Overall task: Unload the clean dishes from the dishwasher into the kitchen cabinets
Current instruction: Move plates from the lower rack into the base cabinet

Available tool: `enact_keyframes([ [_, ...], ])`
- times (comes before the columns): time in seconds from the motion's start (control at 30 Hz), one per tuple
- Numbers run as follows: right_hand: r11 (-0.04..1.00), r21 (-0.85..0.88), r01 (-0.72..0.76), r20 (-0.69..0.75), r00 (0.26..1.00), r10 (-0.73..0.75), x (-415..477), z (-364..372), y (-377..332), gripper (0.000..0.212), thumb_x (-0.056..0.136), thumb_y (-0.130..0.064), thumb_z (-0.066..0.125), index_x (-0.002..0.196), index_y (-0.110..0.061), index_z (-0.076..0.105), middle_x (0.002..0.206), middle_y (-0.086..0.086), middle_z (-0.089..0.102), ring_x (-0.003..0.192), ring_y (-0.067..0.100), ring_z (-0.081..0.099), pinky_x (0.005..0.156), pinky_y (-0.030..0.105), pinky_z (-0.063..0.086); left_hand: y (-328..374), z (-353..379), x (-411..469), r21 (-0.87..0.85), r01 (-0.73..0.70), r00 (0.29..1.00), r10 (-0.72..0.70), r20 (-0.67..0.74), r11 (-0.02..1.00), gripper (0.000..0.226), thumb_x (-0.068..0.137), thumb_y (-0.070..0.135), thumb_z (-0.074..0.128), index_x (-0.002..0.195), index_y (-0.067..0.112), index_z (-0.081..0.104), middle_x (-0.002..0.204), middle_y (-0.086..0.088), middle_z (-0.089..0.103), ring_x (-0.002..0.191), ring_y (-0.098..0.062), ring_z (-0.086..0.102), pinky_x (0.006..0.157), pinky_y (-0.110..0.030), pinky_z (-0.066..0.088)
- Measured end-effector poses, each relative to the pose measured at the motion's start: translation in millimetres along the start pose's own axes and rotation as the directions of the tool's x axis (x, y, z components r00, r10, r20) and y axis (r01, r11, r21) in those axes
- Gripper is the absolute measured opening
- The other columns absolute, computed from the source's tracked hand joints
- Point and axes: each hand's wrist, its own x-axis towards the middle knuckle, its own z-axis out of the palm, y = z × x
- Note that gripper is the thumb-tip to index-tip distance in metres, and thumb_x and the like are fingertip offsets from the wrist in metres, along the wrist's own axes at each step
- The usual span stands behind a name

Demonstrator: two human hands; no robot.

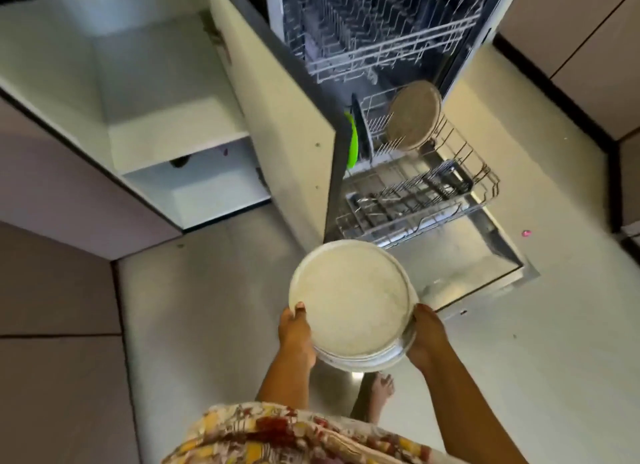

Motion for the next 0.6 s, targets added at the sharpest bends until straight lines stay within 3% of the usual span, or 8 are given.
enact_keyframes([
  [0.07,0.995,-0.048,-0.09,0.031,0.995,0.091,-9,20,28,0.024,0.096,-0.013,0.048,0.109,0.002,0.061,0.103,0.025,0.063,0.095,0.032,0.058,0.082,0.038,0.047,0,-39,5,0.052,0.007,0.993,-0.001,-0.114,0.999,0.043,0.1,0.026,0.042,0.136,0.003,0.043,0.134,-0.016,0.049,0.117,-0.039,0.05,0.096,-0.047,0.043],
  [0.13,0.984,-0.12,-0.132,0.094,0.985,0.144,-21,47,46,0.03,0.096,-0.023,0.053,0.119,-0.005,0.057,0.112,0.018,0.063,0.098,0.035,0.06,0.076,0.038,0.052,6,-79,13,-0.019,0.027,0.984,-0.03,-0.173,0.999,0.045,0.098,0.029,0.044,0.135,0.003,0.044,0.135,-0.02,0.049,0.115,-0.04,0.051,0.097,-0.053,0.043],
  [0.27,0.961,-0.272,-0.056,0.317,0.937,0.145,-45,105,55,0.026,0.095,-0.021,0.055,0.12,-0.016,0.051,0.109,0.012,0.063,0.094,0.029,0.06,0.067,0.035,0.051,28,-142,34,-0.184,0.016,0.974,-0.056,-0.218,0.983,0.041,0.098,0.032,0.044,0.131,0.008,0.046,0.133,-0.019,0.051,0.114,-0.039,0.052,0.097,-0.057,0.044],
  [0.43,0.98,-0.201,-0.01,0.421,0.902,0.096,-67,192,55,0.04,0.092,-0.01,0.058,0.129,-0.017,0.046,0.122,0.008,0.057,0.096,0.023,0.059,0.068,0.037,0.053,82,-198,42,-0.386,-0.11,0.976,0.026,-0.217,0.916,0.039,0.1,0.024,0.044,0.137,0.014,0.043,0.137,-0.011,0.05,0.123,-0.036,0.048,0.102,-0.05,0.042],
  [0.5,0.988,-0.153,0.023,0.411,0.911,0.042,-73,222,53,0.041,0.093,-0.009,0.056,0.132,-0.017,0.045,0.126,0.007,0.053,0.105,0.026,0.055,0.079,0.042,0.052,105,-214,43,-0.433,-0.158,0.975,0.072,-0.209,0.887,0.038,0.1,0.022,0.044,0.137,0.013,0.044,0.132,-0.011,0.054,0.117,-0.035,0.053,0.099,-0.046,0.044],
  [0.6,0.993,-0.082,0.08,0.401,0.915,-0.041,-86,259,41,0.039,0.095,-0.008,0.053,0.132,-0.017,0.045,0.125,0.007,0.053,0.113,0.03,0.051,0.089,0.046,0.047,141,-232,38,-0.524,-0.221,0.974,0.164,-0.154,0.822,0.037,0.101,0.017,0.04,0.137,0.014,0.042,0.118,-0.011,0.059,0.09,-0.027,0.058,0.079,-0.042,0.048],
])
